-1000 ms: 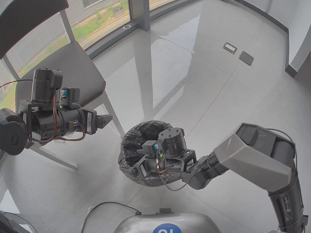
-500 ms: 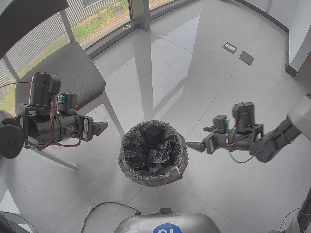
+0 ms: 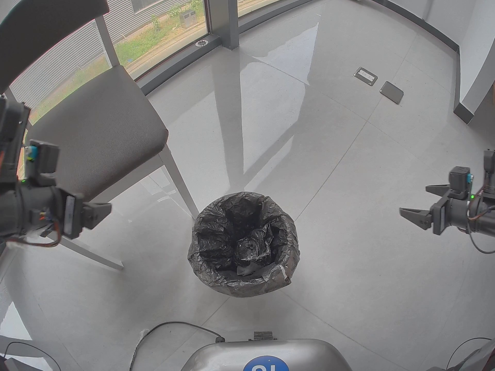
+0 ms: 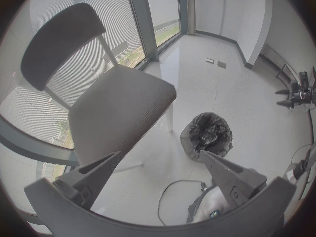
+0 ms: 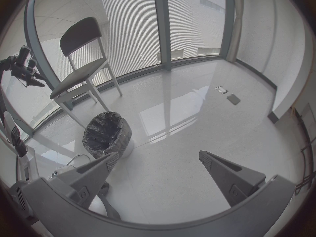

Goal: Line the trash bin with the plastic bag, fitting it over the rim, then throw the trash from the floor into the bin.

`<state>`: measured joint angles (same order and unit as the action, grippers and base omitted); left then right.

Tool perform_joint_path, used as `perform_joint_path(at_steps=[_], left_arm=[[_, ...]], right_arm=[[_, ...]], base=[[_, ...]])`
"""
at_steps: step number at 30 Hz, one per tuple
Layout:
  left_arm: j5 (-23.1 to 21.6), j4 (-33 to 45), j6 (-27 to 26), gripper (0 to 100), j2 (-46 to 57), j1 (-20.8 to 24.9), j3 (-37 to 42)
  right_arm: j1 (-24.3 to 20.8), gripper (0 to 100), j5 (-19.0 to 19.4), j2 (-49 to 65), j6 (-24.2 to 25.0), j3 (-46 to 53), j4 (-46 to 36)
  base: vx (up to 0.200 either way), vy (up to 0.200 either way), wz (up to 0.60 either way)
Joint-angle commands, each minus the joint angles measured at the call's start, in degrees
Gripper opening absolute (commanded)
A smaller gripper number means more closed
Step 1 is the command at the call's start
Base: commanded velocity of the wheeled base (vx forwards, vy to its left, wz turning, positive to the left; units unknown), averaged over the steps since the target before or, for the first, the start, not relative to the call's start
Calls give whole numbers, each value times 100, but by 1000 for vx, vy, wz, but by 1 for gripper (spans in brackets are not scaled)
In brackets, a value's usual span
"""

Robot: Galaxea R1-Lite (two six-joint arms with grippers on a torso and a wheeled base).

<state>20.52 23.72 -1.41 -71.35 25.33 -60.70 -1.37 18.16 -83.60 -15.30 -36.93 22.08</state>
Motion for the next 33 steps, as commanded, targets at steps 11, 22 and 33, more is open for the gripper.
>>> perform_joint_path(at_steps=[11,22,33], left_arm=[[717,2945,-228,100,3479,-1153,-364],[532,4931,-755,100,5957,-2665,-329],[-540,4668,-518,100,6652,-2621,163]], right_arm=[[576,100,3,3957,53,1372,-1311],[945,100,-6,6919,581,1478,-3799],[-277,100,-718,7771,906,1970,-4185]], base=[[0,0,0],[0,0,0],[0,0,0]])
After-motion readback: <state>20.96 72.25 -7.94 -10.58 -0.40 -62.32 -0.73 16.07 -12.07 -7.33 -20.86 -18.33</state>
